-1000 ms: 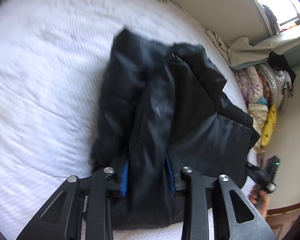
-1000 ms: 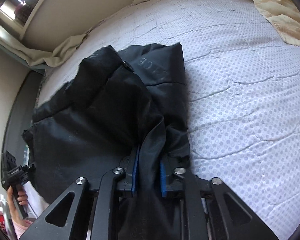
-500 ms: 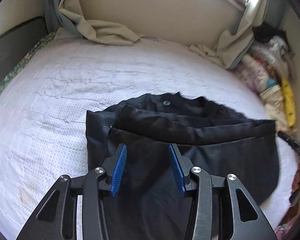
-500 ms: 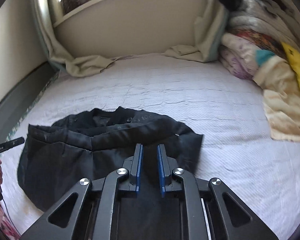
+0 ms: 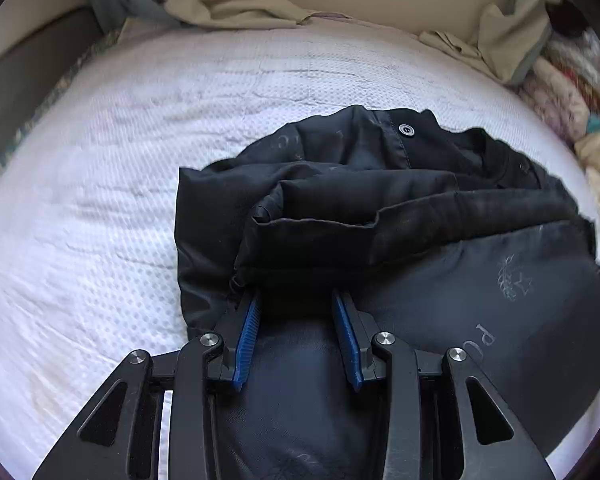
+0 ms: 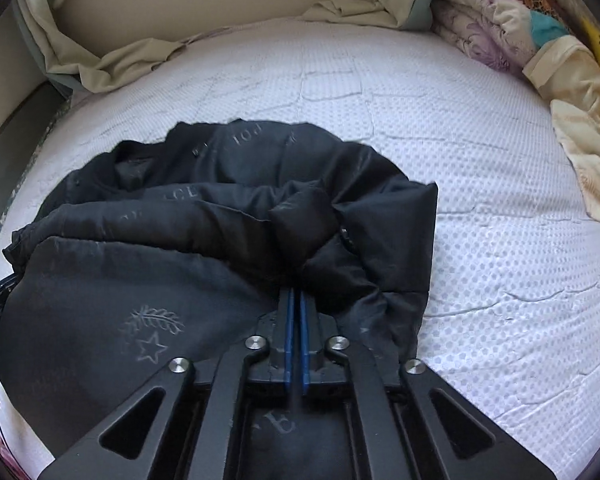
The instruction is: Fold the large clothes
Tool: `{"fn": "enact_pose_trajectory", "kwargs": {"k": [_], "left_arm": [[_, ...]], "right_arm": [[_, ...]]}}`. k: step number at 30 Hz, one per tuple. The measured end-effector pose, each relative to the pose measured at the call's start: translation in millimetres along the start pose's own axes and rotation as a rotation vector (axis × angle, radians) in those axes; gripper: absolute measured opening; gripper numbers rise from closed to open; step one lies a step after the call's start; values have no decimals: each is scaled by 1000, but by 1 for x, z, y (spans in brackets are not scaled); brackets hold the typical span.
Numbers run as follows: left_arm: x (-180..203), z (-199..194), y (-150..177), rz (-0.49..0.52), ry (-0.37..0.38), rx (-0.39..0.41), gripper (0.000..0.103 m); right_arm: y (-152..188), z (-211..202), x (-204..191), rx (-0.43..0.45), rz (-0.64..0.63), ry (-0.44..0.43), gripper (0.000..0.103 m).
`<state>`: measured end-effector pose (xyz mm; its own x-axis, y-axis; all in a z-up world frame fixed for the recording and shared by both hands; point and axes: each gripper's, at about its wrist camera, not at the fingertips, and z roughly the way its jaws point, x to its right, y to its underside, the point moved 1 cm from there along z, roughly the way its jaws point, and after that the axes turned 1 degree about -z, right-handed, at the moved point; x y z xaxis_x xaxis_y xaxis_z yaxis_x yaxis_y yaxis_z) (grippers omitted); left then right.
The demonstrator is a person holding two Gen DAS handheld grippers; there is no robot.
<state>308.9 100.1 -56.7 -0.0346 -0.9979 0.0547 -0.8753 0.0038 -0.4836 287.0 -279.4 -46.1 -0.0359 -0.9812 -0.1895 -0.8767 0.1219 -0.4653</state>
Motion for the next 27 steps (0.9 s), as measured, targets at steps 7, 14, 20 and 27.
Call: {"fn": "enact_pose_trajectory", "kwargs": {"k": [7,14,20,27], "left_arm": [[-12,4,12,-77,53,26,39],[-18,12,12,-102,88,56,39],[-26,14,17,-146,138,102,39],[-34,15,19,-154,152,110,38]], "right_arm": [[8,7,3,12,-3,-12,0],[12,9,0,45,-1,8,0],[13,8,3,65,15,-11,0],[17,6,3,83,1,11,0]]}}
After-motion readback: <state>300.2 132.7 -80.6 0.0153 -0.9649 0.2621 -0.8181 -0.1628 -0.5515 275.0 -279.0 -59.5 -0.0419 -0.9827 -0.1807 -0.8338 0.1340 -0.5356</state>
